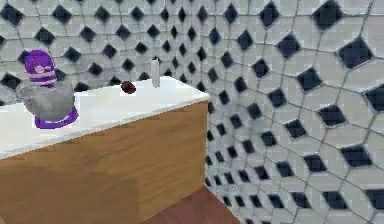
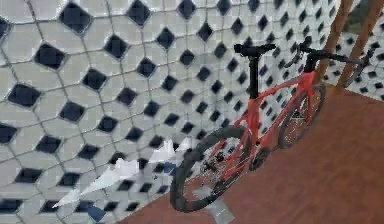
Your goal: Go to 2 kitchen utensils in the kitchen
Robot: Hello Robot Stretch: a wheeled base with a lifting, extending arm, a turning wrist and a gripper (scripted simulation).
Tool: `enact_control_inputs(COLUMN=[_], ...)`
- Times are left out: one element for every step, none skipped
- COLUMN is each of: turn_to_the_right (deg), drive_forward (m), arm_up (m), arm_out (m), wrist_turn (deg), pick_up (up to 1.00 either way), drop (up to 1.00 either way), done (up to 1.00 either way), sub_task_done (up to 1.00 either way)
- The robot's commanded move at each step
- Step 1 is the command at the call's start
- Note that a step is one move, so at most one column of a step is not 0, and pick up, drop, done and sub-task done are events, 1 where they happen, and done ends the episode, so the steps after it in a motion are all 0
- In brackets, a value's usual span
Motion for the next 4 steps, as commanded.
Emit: enact_control_inputs(turn_to_the_right=[-45.0, -18.0, 0.0, 45.0], drive_forward=[0.00, 0.00, 0.00, 0.00], arm_up=[0.00, 0.00, 0.00, 0.00], arm_out=[0.00, 0.00, 0.00, 0.00], wrist_turn=[0.0, 0.0, 0.0, 0.0], pick_up=[0.00, 0.00, 0.00, 0.00], drop=[0.00, 0.00, 0.00, 0.00], done=[0.00, 0.00, 0.00, 0.00], sub_task_done=[0.00, 0.00, 1.00, 0.00])
